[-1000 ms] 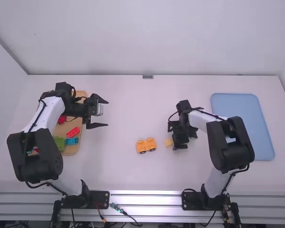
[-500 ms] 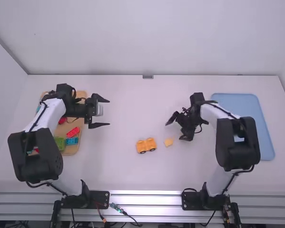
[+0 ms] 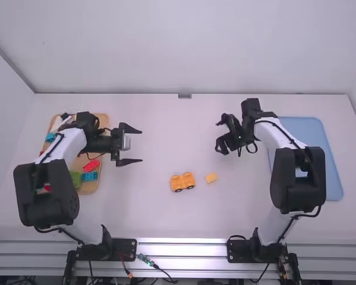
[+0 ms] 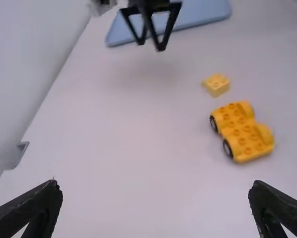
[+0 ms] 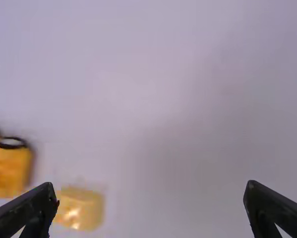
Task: Assemble lego blocks to make yellow taxi
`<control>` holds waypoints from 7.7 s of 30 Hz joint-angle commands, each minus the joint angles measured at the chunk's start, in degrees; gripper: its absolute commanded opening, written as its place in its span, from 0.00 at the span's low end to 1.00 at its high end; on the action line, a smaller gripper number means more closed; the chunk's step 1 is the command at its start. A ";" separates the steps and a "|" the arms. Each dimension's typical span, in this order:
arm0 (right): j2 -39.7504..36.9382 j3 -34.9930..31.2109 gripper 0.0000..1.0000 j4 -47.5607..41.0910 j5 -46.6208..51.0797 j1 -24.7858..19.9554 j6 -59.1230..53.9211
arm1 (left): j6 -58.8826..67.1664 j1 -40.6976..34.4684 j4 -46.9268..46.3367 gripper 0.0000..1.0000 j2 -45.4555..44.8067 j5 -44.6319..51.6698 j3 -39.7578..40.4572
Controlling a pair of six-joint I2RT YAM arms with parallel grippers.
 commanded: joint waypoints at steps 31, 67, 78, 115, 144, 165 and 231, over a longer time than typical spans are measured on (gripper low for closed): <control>-1.12 -4.37 0.99 -28.20 -38.73 -8.41 -92.45 | -12.98 -12.74 18.07 0.99 0.19 9.81 -16.06; 0.98 -28.89 0.90 21.57 -26.84 -0.79 -58.97 | -61.55 -28.96 75.35 0.99 0.54 -21.46 -38.97; 2.33 -28.94 0.66 20.81 -26.67 -0.68 -59.80 | -61.53 -29.00 75.03 0.99 8.86 -18.51 -33.97; 2.33 -28.94 0.58 20.04 -27.71 1.73 -55.08 | -61.02 -32.68 80.45 0.99 11.73 -22.91 -34.01; 2.33 -28.94 0.56 20.35 -28.74 2.32 -54.86 | -53.20 -32.37 80.64 0.39 13.87 -23.08 -33.24; 2.33 -28.94 0.49 22.82 -24.65 3.91 -46.49 | -43.47 -32.39 59.92 0.25 13.87 -24.76 -23.87; -3.07 -22.23 0.00 15.54 -30.80 9.51 -44.39 | -49.53 -32.37 56.91 0.27 13.91 -29.46 -24.37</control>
